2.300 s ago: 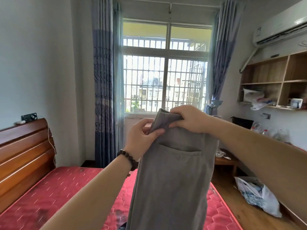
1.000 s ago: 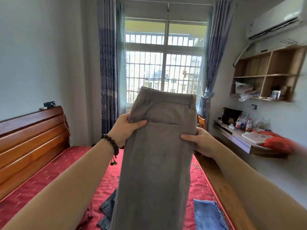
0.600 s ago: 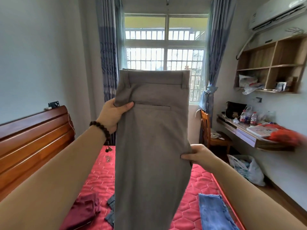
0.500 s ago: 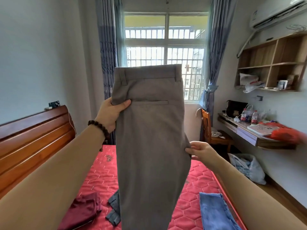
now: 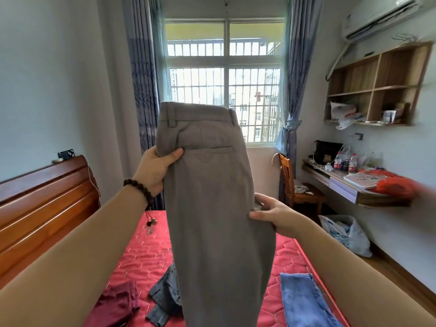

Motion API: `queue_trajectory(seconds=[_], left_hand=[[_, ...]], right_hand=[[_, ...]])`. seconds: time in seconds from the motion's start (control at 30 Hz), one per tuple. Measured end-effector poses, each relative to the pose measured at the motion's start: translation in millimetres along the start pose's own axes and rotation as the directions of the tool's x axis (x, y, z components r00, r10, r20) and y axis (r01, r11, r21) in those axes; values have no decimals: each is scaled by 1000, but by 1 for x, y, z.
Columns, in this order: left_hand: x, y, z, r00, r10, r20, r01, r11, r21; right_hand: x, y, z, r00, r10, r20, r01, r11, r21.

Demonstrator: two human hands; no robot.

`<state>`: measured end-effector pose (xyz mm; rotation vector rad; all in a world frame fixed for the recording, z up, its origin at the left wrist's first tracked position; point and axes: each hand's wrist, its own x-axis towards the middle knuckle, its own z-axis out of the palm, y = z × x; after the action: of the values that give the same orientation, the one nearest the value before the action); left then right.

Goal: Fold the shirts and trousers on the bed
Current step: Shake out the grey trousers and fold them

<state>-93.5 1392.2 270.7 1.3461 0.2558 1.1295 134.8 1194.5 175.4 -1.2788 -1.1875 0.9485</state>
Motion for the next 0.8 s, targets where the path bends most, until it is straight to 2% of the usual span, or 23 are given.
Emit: queue_trajectory(seconds=[0.1, 0.2, 0.23, 0.33, 0.4, 0.63, 0.8], left_hand=[[1, 2, 4, 1000, 18, -4, -18, 1000, 11], [3, 11, -3, 999, 39, -17, -38, 999, 30], [3, 13, -3, 999, 39, -12, -39, 999, 29], [-2, 17, 5, 999, 23, 48, -24, 1000, 14], [-8, 18, 15, 995, 9, 99, -11, 1000, 24], [-19, 32, 15, 989, -14, 147, 4, 998, 65], [-29, 39, 26, 991, -9, 130, 1, 998, 64]], right_hand=[[6, -18, 8, 990, -106, -94, 98, 992, -83], [4, -13, -5, 967, -156, -202, 169, 984, 47], [3, -13, -8, 971, -143, -191, 161, 984, 82], [-1, -31, -2, 996, -83, -45, 90, 981, 172], [-2, -49, 10, 995, -95, -7, 94, 973, 209], [-11, -79, 34, 960, -139, -243, 212, 928, 306], [-25, -96, 30, 944, -188, -271, 255, 937, 240]])
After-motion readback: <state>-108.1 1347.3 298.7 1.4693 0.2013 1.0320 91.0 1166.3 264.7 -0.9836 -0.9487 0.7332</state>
